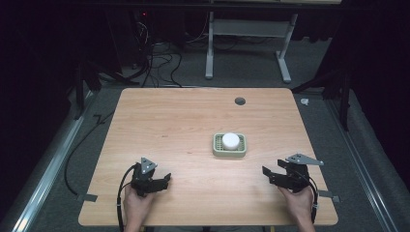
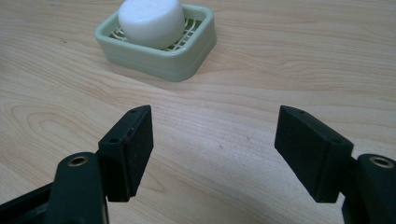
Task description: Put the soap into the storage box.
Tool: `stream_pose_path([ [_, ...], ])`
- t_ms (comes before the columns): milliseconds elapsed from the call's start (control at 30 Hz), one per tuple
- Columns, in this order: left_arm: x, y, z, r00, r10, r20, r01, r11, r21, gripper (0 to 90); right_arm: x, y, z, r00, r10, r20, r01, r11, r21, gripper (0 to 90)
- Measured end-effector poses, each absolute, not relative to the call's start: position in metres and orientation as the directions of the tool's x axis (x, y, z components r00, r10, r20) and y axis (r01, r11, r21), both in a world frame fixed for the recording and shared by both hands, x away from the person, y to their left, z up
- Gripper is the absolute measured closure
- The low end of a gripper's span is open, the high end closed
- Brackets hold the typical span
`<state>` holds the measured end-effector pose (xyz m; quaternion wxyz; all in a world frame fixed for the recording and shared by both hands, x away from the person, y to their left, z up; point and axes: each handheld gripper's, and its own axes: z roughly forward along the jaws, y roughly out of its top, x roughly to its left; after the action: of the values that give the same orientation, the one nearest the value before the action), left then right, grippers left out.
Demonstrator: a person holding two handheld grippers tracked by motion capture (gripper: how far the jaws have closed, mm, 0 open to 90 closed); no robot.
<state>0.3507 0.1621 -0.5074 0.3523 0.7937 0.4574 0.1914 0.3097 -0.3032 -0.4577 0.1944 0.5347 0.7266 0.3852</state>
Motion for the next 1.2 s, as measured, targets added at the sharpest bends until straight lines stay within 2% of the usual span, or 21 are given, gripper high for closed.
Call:
stream_pose_path([
  [1200,0.351,0.162,-0.507,0.508,0.861,-0.018,0.591,-0.333,0.734,20.0,0.322,-0.293,-0.482,-0.349,0.929,0.127,0.652,0.143,0.745,29.2],
])
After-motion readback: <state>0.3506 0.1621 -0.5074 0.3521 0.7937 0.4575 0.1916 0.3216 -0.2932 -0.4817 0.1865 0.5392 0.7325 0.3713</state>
